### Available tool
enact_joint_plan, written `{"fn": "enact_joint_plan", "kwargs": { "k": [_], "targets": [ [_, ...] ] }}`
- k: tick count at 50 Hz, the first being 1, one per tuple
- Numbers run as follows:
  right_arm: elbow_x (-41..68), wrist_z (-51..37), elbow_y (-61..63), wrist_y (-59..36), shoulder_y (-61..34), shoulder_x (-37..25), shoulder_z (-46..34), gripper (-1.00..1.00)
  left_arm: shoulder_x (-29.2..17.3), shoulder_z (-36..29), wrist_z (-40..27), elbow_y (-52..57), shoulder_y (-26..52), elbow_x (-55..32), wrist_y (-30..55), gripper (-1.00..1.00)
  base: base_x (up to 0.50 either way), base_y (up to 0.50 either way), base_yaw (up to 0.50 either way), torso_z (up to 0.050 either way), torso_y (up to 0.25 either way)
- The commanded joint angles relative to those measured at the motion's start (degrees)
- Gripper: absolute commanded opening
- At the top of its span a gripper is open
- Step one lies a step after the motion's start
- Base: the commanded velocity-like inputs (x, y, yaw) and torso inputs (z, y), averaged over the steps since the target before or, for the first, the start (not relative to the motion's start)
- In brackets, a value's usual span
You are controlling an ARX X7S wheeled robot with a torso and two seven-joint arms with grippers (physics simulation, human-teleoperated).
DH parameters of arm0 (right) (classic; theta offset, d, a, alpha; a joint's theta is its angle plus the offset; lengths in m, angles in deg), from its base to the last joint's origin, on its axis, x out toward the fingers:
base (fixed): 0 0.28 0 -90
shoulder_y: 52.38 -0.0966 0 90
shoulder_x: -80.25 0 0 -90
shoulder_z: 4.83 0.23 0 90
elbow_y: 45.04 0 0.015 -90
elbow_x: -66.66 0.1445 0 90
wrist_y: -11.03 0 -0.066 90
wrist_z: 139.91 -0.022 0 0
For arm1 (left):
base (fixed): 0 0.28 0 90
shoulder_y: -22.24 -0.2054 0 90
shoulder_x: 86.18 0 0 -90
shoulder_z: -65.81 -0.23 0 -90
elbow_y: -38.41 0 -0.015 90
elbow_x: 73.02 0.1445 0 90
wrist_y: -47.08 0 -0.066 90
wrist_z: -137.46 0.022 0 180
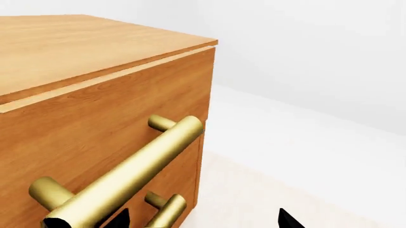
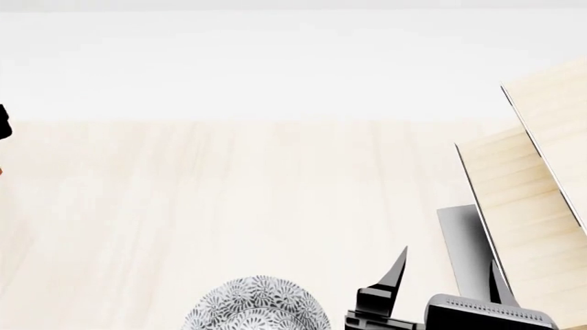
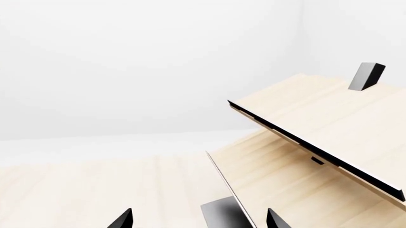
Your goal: Close the top drawer of the cabinet.
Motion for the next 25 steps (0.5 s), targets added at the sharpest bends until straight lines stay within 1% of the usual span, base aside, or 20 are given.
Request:
{"fn": "enact_joint_plan", "kwargs": {
  "k": [1,4,15,16,21,25],
  "targets": [
    [0.12,-0.13,-0.96,0.29,-0.47,-0.11,-0.13,1.00,-4.80,4.58,-3.93,-0.76,2.35,2.76,0.88,1.00,0.00,0.00,0.00,0.000,0.000],
    [0.12,-0.15,-1.56,0.48,-0.72,-0.13,-0.12,1.00,-7.36,5.49,-6.62,-0.75,2.35,2.93,0.95,1.00,0.00,0.00,0.00,0.000,0.000],
    [0.54,-0.36,-2.37,0.40,-1.10,-0.44,0.24,1.00,-12.97,8.75,-9.46,-0.74,1.20,2.60,-0.03,1.00,0.01,0.01,0.01,0.000,0.000],
    [0.51,-0.46,-2.54,0.42,-1.21,-0.47,0.33,1.00,-13.95,9.91,-9.17,-0.74,1.23,1.82,0.02,1.00,0.02,0.02,0.02,0.000,0.000],
    [0.78,-0.84,-3.57,-0.05,-2.17,-0.43,0.80,1.00,-15.26,11.25,-9.13,-0.75,0.81,1.92,-0.37,1.00,0.02,0.02,0.03,0.000,0.000],
    [1.04,-1.48,-2.68,-0.46,-2.34,-0.65,1.52,1.00,-15.17,11.60,-9.08,-0.75,0.73,2.37,-0.59,1.00,0.03,0.02,0.03,0.000,0.000]
  ]
}}
